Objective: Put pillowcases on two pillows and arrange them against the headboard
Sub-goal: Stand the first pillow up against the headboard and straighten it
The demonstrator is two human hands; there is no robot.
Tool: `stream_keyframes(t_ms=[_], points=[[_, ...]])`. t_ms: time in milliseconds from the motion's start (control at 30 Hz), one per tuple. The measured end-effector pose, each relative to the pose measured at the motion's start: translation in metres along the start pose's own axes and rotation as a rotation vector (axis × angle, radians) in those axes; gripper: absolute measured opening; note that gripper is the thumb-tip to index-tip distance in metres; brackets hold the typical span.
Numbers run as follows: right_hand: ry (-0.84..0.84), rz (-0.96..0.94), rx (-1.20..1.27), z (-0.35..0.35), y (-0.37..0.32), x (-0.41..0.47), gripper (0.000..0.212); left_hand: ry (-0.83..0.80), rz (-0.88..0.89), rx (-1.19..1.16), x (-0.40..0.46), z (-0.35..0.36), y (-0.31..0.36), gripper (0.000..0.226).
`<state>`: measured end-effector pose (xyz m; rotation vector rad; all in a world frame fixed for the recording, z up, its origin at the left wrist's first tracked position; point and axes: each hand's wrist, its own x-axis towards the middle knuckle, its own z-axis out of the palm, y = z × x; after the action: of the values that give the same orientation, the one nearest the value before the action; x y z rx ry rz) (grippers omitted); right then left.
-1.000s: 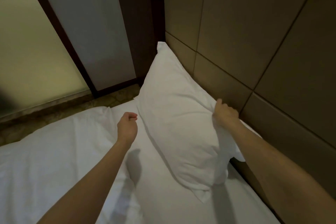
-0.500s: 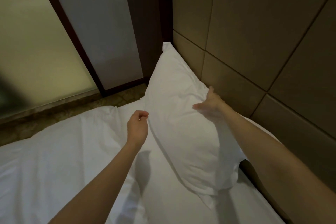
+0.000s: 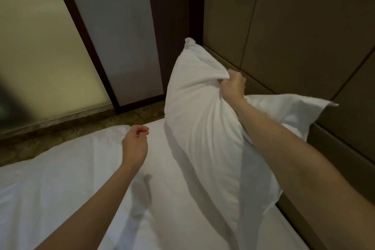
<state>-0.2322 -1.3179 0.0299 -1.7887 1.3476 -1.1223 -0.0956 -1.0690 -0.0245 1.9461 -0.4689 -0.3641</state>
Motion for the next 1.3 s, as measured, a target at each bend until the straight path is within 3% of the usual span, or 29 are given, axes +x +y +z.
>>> stream_keyframes(t_ms=[100,233,367,467,567,700,867,967,1133,1233,1300], points=[[0.067,-0.143,0.068,-0.005,-0.016,0.012,0.011,0.026,0.033,0.001,0.009,-0.006,0.009,0.027],[0.103,-0.167,-0.126,-0.011,0.008,0.002,0.017,0.02,0.032,0.024,0.013,-0.006,0.011,0.028],[-0.259,0.014,-0.642,-0.023,0.049,-0.02,0.033,-0.028,-0.003,0.066,0.008,0.002,0.004,0.028],[-0.457,0.096,-0.867,-0.036,0.07,-0.038,0.044,-0.063,-0.015,0.065,0.001,0.007,0.001,0.027],[-0.487,0.035,-1.051,-0.052,0.091,-0.057,0.061,-0.102,-0.001,0.062,-0.012,0.01,0.003,0.025],[-0.525,0.294,-0.93,-0.088,0.108,-0.073,0.09,-0.146,-0.009,0.056,-0.034,0.012,0.007,0.027],[-0.454,0.099,-0.788,-0.12,0.097,-0.084,0.047,-0.261,-0.005,0.087,-0.058,0.014,0.015,0.028],[-0.332,-0.048,-0.846,-0.14,0.081,-0.085,0.041,-0.286,0.002,0.097,-0.068,0.011,0.024,0.03],[-0.271,-0.195,-0.892,-0.164,0.072,-0.092,0.036,-0.294,0.013,0.153,-0.082,0.002,0.037,0.028],[-0.187,-0.167,-0.845,-0.172,0.068,-0.092,0.026,-0.302,0.032,0.157,-0.088,-0.008,0.044,0.027],[-0.275,-0.117,-0.978,-0.179,0.068,-0.096,0.019,-0.308,0.023,0.177,-0.094,-0.015,0.047,0.027]])
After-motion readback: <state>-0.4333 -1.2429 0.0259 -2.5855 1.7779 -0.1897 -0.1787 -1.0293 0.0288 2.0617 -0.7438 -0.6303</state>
